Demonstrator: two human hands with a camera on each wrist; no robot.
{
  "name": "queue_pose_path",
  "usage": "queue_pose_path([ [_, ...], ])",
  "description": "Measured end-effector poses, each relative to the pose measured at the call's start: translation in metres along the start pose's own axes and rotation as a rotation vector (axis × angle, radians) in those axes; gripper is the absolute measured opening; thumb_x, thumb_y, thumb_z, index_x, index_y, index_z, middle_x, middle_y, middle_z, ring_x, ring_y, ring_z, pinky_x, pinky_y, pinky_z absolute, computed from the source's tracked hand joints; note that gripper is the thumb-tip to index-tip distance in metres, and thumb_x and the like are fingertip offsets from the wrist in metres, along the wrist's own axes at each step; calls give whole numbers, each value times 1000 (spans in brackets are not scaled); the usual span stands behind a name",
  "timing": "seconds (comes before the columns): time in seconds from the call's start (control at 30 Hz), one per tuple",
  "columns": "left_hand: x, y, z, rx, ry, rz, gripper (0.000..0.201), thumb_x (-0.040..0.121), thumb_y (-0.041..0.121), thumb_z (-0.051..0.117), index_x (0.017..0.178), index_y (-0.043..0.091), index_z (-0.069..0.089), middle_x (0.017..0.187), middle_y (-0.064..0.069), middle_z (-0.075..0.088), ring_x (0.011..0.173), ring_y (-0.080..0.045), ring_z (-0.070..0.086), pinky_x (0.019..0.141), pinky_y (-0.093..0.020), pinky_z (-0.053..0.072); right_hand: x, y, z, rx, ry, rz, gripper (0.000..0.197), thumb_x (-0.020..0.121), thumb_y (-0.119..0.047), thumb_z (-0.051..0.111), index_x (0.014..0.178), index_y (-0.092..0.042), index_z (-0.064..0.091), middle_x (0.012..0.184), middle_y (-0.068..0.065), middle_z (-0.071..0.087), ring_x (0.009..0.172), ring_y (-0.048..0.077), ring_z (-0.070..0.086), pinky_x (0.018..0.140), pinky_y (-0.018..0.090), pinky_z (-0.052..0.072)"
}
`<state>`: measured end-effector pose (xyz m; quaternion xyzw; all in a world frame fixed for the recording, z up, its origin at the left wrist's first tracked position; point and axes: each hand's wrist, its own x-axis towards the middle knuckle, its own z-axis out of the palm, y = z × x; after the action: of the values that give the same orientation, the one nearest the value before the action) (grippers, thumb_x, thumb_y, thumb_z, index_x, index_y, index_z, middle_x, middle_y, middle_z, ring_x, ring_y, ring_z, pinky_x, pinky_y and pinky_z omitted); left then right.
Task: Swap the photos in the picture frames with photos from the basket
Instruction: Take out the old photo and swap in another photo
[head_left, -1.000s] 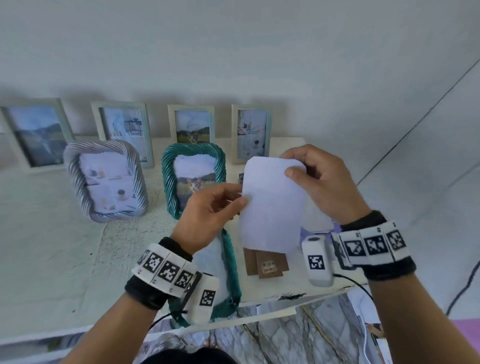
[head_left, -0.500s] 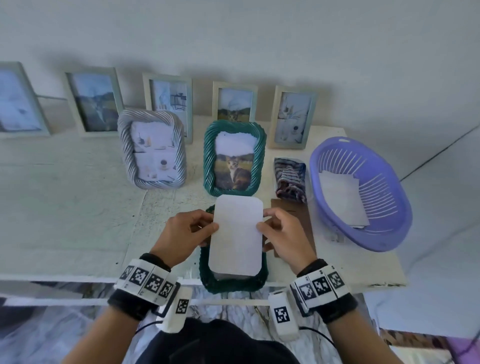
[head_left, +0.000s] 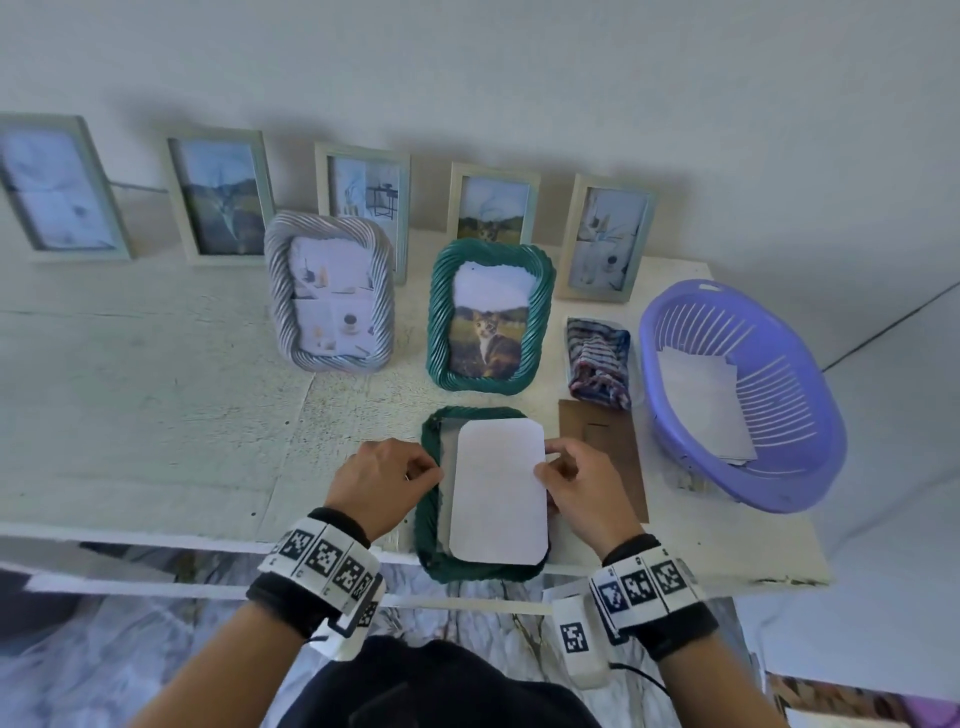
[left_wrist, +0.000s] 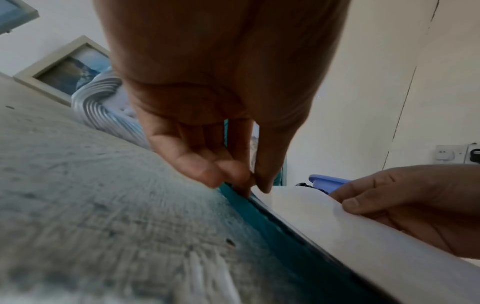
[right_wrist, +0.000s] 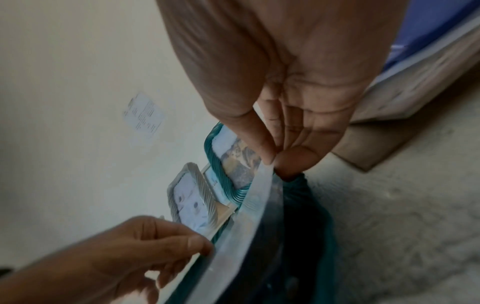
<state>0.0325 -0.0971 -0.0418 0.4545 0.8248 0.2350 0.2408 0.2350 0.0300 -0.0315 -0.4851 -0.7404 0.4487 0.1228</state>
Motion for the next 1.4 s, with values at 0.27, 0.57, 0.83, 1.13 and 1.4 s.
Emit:
queue_pose_path([
  [0.27, 3, 0, 3, -44, -29, -56, 14, 88, 37, 66, 86, 28, 77, 85, 10, 72, 81, -10, 65, 82, -35, 56, -5, -10, 7, -106, 45, -99, 18, 91, -16, 61, 108, -14, 63, 85, 1, 66, 73, 17, 64, 73, 41, 57],
  [0.57, 1, 2, 2, -53, -34, -73, 12, 87, 37, 66, 88, 30, 75, 84, 13, 70, 82, -7, 65, 81, -34, 56, -2, 3, 5, 75, 19, 6, 17, 89, -15, 62, 98, -29, 61, 84, -2, 71, 77, 16, 67, 72, 47, 58],
  [0.83, 4, 5, 2, 16, -35, -102, 14, 86, 44, 66, 86, 32, 73, 86, 10, 70, 85, -13, 64, 78, -33, 55, 6, 13, -34, 39, 184, -20, 24, 92, -8, 57, 115, -12, 65, 103, -3, 65, 89, 5, 60, 73, 15, 42],
  [1.13, 7, 14, 4, 132, -10, -158, 20, 81, 54, 70, 80, 34, 69, 88, 6, 69, 81, -17, 62, 68, -27, 42, 11, 42, -47, -355, 275, -8, 27, 93, -13, 54, 119, -12, 60, 104, 11, 69, 95, 31, 63, 81, 38, 50],
  [1.4, 7, 16, 5, 134, 7, -160, 17, 82, 50, 70, 79, 33, 69, 89, 5, 71, 83, -17, 63, 71, -27, 43, -11, 2, -20, -547, 241, -250, 15, 93, -24, 54, 96, -15, 65, 88, 4, 62, 77, 21, 59, 64, 35, 50],
])
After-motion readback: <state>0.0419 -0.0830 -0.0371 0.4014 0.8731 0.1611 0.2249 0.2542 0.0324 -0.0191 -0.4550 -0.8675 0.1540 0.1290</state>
